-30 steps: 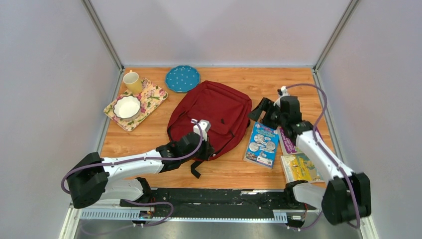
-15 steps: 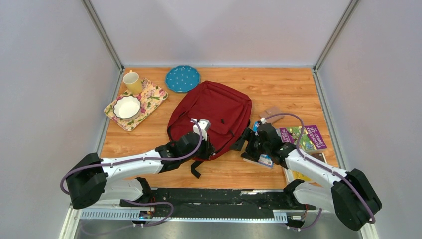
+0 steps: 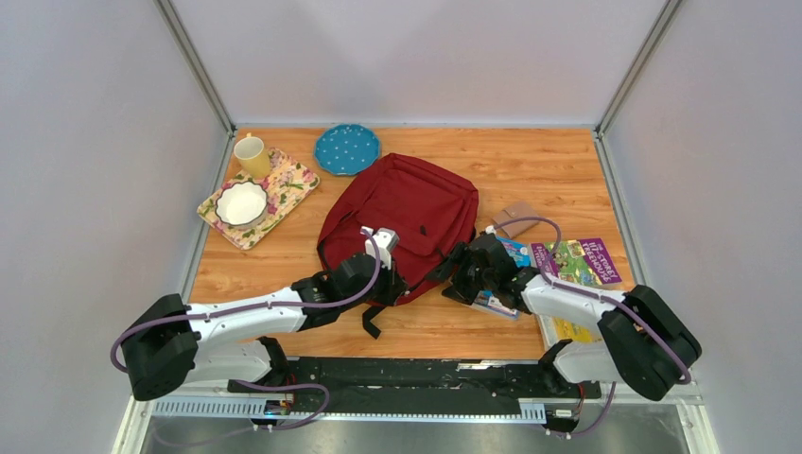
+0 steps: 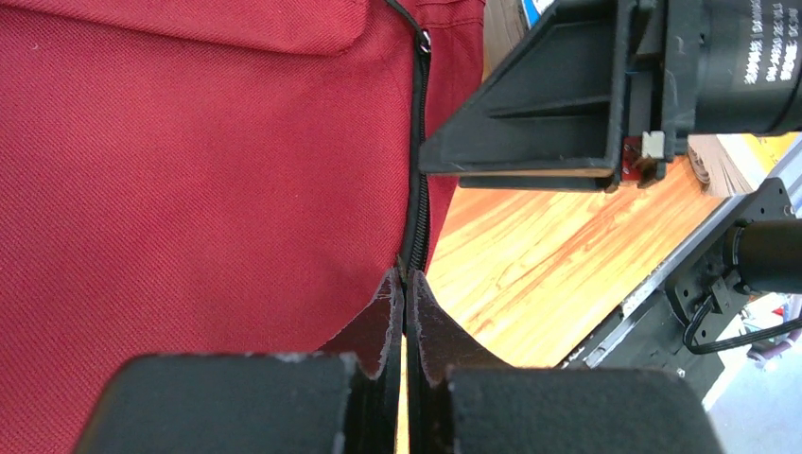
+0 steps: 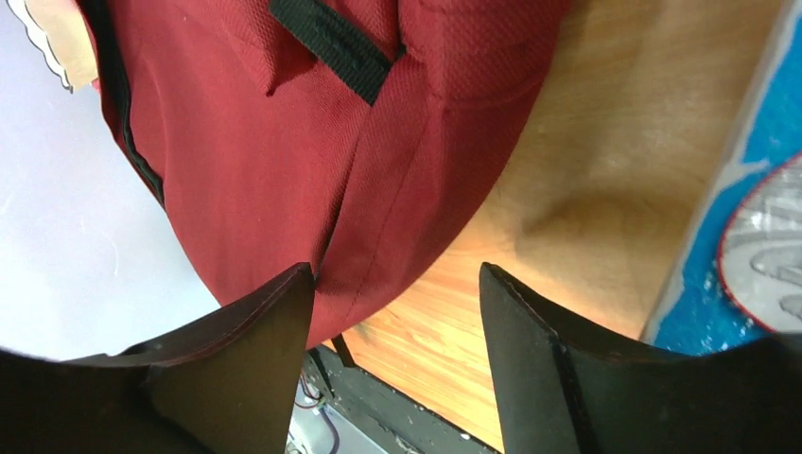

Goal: Pack the student bag
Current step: Unzip the student bag at the center of the board.

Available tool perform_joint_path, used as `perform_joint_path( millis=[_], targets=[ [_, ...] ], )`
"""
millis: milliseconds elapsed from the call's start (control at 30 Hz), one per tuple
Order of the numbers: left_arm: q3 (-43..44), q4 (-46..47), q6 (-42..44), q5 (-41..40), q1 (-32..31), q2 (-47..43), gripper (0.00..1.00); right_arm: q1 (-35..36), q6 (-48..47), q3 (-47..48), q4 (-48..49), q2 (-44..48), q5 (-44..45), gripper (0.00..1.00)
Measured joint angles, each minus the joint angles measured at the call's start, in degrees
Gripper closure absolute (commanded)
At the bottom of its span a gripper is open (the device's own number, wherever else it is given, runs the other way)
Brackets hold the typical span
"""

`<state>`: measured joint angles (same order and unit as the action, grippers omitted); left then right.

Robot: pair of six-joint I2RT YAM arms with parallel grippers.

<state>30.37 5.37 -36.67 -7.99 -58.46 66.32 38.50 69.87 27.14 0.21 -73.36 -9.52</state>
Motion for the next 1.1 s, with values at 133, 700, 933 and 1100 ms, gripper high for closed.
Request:
perform_joint_path(
  millis=[133, 700, 933, 1100],
  targets=[
    [-0.2, -0.4, 0.9, 0.7, 0.0, -0.6, 1.0, 0.0, 0.3, 1.7, 1.0, -2.5, 0.5, 0.75],
    [-7.1, -15.6, 2.5, -9.4, -0.1, -18.3, 1.0, -3.6, -14.9, 7.2, -6.1, -2.9, 3.0, 1.0],
    [-7.1, -19.4, 3.4, -11.5, -0.1, -23.6, 1.0, -5.9, -23.6, 12.6, -10.7, -2.9, 1.3, 1.0],
    [-7.1, -18.7, 4.9, -7.4, -3.2, -21.5, 1.0, -6.1, -29.2, 14.8, -13.6, -2.9, 0.9, 1.0]
  ],
)
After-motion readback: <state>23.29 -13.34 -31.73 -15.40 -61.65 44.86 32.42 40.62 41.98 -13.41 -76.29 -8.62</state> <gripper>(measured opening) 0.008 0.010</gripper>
